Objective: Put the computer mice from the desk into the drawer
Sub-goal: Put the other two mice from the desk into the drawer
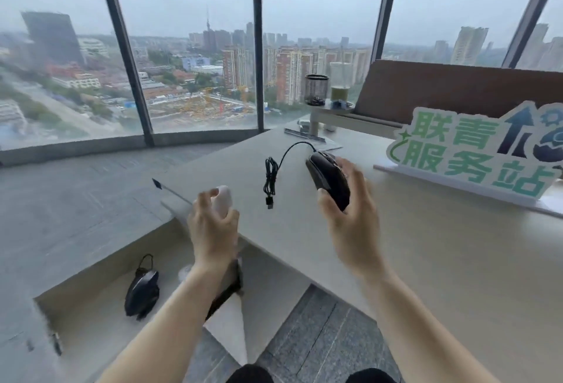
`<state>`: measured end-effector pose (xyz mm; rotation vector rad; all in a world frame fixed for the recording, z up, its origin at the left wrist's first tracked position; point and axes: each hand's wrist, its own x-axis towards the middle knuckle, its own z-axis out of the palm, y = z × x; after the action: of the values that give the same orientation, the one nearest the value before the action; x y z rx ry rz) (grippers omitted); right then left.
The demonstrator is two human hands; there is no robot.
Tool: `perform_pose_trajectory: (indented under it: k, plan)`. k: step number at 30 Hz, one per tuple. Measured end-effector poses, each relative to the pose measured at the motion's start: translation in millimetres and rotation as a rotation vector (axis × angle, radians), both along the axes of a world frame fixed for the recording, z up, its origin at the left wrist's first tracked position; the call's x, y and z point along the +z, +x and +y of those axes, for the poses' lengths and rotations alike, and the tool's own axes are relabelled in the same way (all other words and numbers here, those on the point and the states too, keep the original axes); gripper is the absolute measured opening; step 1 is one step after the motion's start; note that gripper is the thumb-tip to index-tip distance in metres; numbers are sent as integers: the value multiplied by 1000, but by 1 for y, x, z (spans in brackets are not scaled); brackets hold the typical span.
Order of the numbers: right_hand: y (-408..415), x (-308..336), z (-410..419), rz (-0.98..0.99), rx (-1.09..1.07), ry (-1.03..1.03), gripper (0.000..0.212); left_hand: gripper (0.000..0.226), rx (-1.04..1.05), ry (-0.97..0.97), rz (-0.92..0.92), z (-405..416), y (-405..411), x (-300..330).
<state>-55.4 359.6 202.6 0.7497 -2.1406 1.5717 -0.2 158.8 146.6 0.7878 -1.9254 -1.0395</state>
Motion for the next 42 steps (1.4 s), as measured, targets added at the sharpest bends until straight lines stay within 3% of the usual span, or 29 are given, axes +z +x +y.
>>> perform_pose_trajectory:
  k: [4,7,10,12,14,17,23,28,33,37,42]
  plan:
    - [39,-24,-90,-83,218,16,49,38,166,18,-101,-71,68,-18]
    - [64,-50,-148,-189,376,56,47,39,285,32,-271,-114,113,-42]
    - [81,-82,-198,-256,451,137,46,27,277,31,-507,-145,142,-72]
    - [88,-106,-227,-301,443,243,44,35,280,52,-643,-161,154,-93]
    - [92,-133,-252,-331,415,416,45,53,267,169,-704,-173,159,-114]
    - [94,-169,-282,-359,387,688,54,62,224,246,-789,-182,157,-139]
    - [91,-201,-331,-392,353,1272,71,43,240,354,-960,-200,142,-170]
    - [89,-224,-343,-421,340,1440,64,49,231,422,-1046,-208,141,-198]
    - [87,-231,-340,-416,338,1423,67,59,154,386,-1160,-208,137,-209]
    - [94,-217,-325,-279,384,1227,49,52,185,378,-1033,-205,140,-185]
    - [125,-199,-286,-144,560,849,27,44,165,159,-391,-201,163,-130]
